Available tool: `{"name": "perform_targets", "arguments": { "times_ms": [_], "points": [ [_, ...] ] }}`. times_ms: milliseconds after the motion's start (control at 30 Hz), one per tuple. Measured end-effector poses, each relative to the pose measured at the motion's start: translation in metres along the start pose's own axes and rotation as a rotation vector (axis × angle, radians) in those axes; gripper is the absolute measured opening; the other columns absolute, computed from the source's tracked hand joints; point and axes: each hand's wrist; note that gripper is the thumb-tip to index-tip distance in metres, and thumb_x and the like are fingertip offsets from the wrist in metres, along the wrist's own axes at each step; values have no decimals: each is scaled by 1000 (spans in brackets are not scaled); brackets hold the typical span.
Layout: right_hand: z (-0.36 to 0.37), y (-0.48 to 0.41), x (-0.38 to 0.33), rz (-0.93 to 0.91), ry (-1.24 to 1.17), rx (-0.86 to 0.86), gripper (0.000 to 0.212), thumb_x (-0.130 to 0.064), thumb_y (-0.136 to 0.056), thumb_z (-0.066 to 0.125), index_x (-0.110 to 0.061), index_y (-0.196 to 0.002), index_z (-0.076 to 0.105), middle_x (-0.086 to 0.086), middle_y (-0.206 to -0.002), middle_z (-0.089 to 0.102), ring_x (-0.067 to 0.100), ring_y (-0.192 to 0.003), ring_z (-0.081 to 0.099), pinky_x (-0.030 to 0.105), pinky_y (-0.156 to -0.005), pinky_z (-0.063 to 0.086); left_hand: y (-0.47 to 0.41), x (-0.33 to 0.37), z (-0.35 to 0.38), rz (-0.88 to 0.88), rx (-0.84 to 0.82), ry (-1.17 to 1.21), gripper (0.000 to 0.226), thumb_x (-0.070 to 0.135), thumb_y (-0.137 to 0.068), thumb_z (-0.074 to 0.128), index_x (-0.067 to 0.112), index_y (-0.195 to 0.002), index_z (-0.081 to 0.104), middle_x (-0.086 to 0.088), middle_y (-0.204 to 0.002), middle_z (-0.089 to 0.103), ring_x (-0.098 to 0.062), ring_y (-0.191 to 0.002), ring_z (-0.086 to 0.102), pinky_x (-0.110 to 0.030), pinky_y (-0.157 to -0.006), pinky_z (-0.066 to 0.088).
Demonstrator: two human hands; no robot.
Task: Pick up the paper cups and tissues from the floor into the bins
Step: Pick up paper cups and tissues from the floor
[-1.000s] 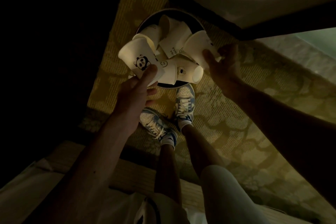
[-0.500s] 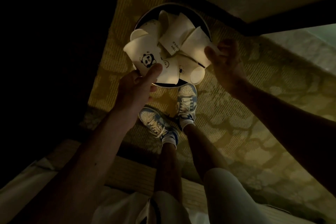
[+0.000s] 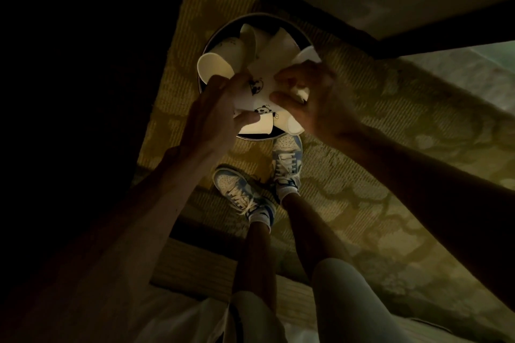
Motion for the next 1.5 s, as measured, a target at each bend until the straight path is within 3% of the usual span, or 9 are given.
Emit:
{"name": "perform_targets", "arguments": {
  "times_ms": [67,167,367,500,600,833,1033,1233,1500],
  "points": [
    [4,-1,-2,7,-34,-22,30,-24,-88,71,-5,-111,67,11,-100,69,27,-95,64,43,-81,53,-1,-3,2,6,7,15,65,23,-82,78,22,-140,50,-9,-131,49,-31,-108,58,-40,-83,53],
    [7,0,-4,4,-50,28,29,-23,-88,71,-6,-110,66,7,-95,70,20,-89,65,29,-75,51,-1,-10,3,42,19,25,65,21,-82,78,20,-141,51,-9,-135,48,-32,-112,58,-46,-85,54],
    [10,20,-4,28,-20,83,45,-33,-89,68,-17,-130,56,6,-110,66,17,-99,61,34,-81,53,7,-19,-4,72,62,24,57,25,-82,77,19,-133,53,-8,-133,50,-23,-98,60,-34,-74,53],
    [-4,52,-23,93,65,197,35,-38,-89,67,-17,-117,60,3,-111,63,5,-87,54,12,-63,39,26,-5,-35,81,87,-70,17,34,-91,67,18,-92,62,3,-84,65,-16,-76,64,-36,-63,55],
    [-28,87,-70,147,-34,237,26,-37,-90,63,-19,-109,59,-6,-94,61,4,-75,57,21,-61,49,55,23,-87,206,101,-158,26,38,-91,63,20,-73,58,13,-63,55,-6,-60,56,-23,-52,42],
    [-129,226,-248,48,-201,393,19,-35,-91,63,-16,-98,64,-6,-91,63,5,-77,57,28,-67,51,202,173,-272,501,-55,-387,33,41,-92,60,27,-62,53,6,-61,56,-8,-58,54,-26,-52,41],
    [-214,367,-360,-44,-289,711,16,-23,-87,71,-11,-94,64,-4,-77,59,13,-69,55,31,-64,47,337,293,-374,811,37,-511,37,32,-85,62,16,-55,48,2,-49,51,-13,-50,50,-31,-54,43],
    [-281,486,-392,-36,-176,962,20,-32,-87,67,-24,-90,49,-18,-70,39,0,-60,41,13,-57,27,437,405,-382,1175,-37,-665,35,51,-86,48,24,-65,50,10,-64,55,-10,-57,53,-31,-51,44],
    [-332,651,-319,134,-112,1214,22,-45,-88,58,-27,-100,55,-14,-80,52,3,-65,53,20,-57,50,532,569,-265,1654,-59,-706,42,51,-85,42,22,-55,35,2,-43,35,-10,-41,37,-27,-47,34]
  ]
}}
Point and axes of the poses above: each hand's wrist, its own y-axis away from the middle knuckle, its own z-axis out of the palm, x = y × z
